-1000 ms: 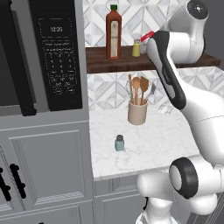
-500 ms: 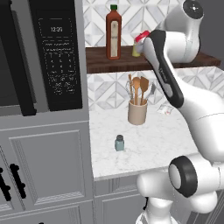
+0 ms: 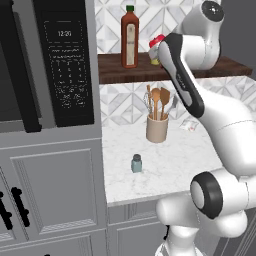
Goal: Put the shaker and condiment bottle from the counter next to their counterparts in the cabinet.
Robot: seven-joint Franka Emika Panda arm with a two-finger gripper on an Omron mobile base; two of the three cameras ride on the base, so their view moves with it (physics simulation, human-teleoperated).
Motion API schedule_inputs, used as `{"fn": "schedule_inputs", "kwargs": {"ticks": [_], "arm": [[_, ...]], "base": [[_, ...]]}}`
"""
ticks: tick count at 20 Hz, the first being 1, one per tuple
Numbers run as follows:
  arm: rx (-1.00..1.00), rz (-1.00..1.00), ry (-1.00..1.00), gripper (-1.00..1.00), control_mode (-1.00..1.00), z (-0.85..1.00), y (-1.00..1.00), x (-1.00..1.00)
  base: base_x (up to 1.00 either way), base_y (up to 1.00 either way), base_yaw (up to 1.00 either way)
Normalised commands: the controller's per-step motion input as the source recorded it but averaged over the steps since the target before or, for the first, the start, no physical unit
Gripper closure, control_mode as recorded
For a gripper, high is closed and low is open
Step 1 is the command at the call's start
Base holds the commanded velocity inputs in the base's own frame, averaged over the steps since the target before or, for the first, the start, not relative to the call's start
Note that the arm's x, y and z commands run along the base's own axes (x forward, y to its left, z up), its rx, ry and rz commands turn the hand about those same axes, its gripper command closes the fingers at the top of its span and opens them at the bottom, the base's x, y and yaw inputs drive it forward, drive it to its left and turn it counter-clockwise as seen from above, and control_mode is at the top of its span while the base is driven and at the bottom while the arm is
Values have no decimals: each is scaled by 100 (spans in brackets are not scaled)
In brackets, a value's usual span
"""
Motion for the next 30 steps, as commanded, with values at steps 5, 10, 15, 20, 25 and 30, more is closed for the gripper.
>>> {"fn": "schedule_inputs", "kwargs": {"ticks": [5,10,15,20,25,30], "arm": [[0,5,0,100,-100,0,0,5],[0,5,0,100,-100,0,0,16],[0,2,0,100,-100,0,0,24],[0,0,0,100,-100,0,0,24],[0,0,0,100,-100,0,0,22],[0,0,0,100,-100,0,0,15]], "base": [[0,0,0],[0,0,0],[0,0,0],[0,0,0],[0,0,0],[0,0,0]]}}
